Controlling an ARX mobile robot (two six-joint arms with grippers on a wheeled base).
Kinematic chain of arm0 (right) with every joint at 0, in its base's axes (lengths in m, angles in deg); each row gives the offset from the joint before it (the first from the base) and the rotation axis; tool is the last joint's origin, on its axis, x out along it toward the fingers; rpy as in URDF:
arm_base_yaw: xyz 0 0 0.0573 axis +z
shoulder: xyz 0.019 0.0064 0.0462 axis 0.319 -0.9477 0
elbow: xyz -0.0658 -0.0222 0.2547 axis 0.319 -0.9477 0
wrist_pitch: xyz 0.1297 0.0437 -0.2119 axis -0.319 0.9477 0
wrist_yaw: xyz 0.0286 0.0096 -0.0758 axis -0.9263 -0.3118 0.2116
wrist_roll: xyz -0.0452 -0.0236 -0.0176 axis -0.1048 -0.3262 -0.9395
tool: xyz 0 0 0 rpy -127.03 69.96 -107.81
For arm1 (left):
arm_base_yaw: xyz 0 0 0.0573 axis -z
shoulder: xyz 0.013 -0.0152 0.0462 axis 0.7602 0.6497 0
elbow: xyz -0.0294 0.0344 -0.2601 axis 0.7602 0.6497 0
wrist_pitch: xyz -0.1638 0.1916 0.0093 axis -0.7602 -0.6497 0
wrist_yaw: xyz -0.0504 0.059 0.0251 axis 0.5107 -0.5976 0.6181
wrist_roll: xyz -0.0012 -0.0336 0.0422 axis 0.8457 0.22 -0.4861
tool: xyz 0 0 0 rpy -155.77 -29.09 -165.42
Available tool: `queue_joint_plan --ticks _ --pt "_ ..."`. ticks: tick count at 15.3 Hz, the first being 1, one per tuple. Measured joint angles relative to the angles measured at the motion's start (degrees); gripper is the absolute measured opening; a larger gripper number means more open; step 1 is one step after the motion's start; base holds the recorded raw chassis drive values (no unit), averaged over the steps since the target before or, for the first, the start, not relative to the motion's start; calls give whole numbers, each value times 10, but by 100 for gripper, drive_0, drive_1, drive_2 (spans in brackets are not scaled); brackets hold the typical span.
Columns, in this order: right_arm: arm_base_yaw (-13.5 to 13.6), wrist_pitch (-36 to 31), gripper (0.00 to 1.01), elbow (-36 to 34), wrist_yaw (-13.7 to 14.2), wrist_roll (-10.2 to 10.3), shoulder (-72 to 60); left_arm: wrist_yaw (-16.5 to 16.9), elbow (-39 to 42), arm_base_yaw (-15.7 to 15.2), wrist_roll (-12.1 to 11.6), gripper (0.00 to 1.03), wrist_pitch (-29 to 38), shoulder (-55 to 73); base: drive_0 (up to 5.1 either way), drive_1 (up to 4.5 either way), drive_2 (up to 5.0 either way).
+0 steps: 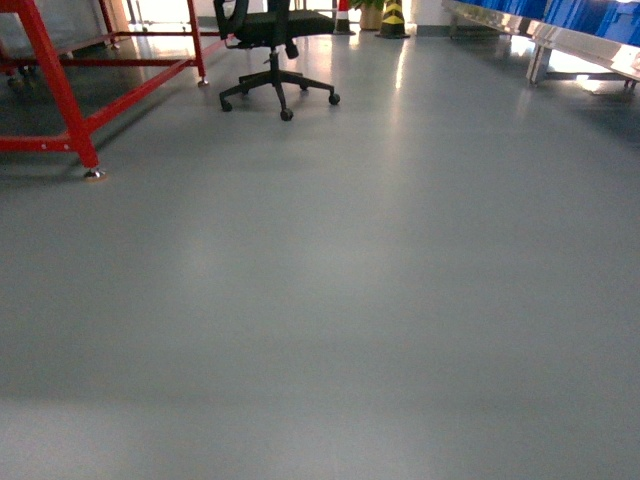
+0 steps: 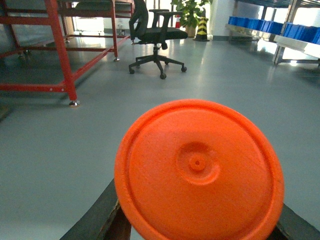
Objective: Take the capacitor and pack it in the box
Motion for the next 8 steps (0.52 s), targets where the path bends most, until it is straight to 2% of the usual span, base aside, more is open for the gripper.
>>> queue_joint_plan --ticks 8 --pt "0 0 98 0 0 0 0 -1 0 0 0 44 -1 0 -497 239 239"
